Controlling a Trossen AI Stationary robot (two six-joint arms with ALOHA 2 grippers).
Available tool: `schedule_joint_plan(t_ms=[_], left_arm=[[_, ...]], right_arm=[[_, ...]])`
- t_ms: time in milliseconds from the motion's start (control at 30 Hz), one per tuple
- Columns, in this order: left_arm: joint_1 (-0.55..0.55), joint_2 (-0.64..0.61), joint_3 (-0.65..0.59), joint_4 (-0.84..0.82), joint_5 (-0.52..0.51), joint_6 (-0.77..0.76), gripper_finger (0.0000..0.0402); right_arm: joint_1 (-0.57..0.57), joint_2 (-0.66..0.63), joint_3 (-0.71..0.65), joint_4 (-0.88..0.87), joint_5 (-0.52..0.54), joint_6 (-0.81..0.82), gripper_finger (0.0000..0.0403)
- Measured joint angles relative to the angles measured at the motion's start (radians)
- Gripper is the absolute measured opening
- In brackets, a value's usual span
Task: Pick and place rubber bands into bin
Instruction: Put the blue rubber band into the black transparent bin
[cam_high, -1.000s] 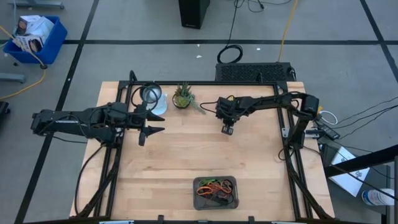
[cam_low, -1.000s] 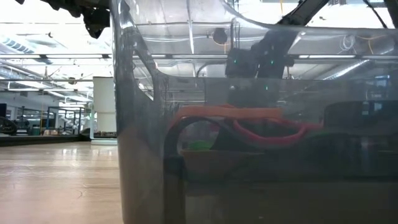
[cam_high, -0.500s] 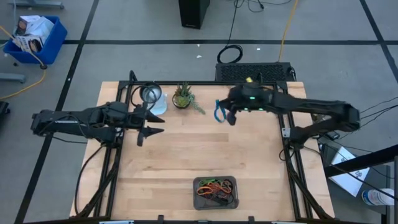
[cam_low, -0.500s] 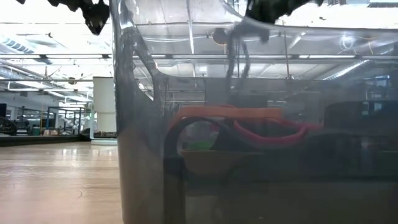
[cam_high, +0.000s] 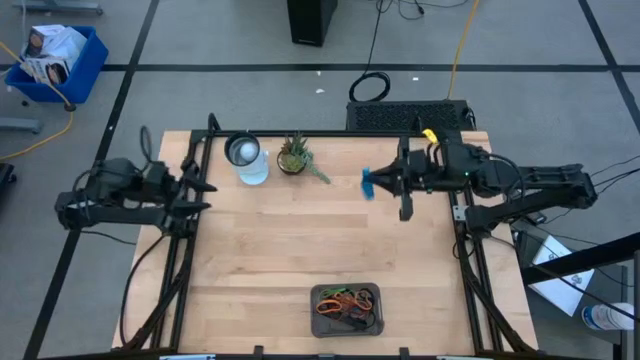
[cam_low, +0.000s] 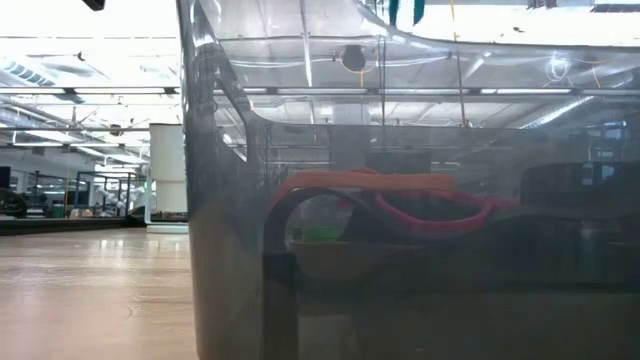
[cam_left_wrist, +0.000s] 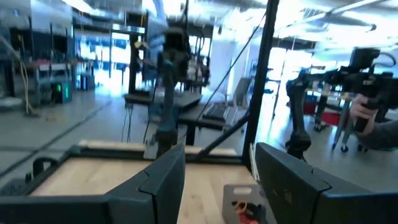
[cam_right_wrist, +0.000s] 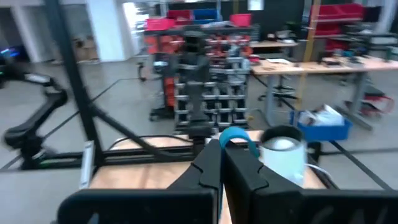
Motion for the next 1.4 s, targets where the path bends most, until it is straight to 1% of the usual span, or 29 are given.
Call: schedule_joint_plan(t_ms=[133, 300, 433, 567, 767, 1000, 1200, 1300, 1400], left_arm=[[0.000, -0.080, -0.023, 0.001, 0.000, 0.003, 0.0203], [0.000, -0.141, -0.071, 0.012, 0.000, -0.005, 0.0202], [0.000, -0.178, -0.156, 0.077, -0.001, -0.014, 0.0203], [0.000, -0.207, -0.244, 0.153, 0.000, -0.031, 0.0203], [0.000, -0.216, -0.350, 0.255, 0.008, -0.046, 0.0203], [0.000, -0.216, -0.488, 0.428, 0.021, -0.051, 0.0203], [0.000, -0.216, -0.578, 0.479, 0.019, -0.058, 0.0202], [0.000, -0.216, -0.601, 0.499, -0.009, -0.058, 0.0202], [0.000, -0.216, -0.610, 0.497, -0.089, -0.063, 0.0202]], right_arm=[[0.075, 0.052, 0.056, 0.000, 0.000, -0.051, 0.0000], [0.163, 0.137, 0.141, -0.013, 0.001, -0.103, 0.0000], [0.223, 0.201, 0.185, -0.035, 0.000, -0.141, 0.0000], [0.268, 0.242, 0.200, -0.033, 0.004, -0.155, 0.0000], [0.334, 0.307, 0.200, -0.101, 0.004, -0.095, 0.0000], [0.398, 0.409, 0.200, -0.184, 0.004, -0.027, 0.0000], [0.449, 0.483, 0.200, -0.218, 0.002, 0.057, 0.0000], [0.477, 0.511, 0.200, -0.225, 0.001, 0.089, 0.0000], [0.500, 0.531, 0.199, -0.242, 0.000, 0.132, 0.0000]])
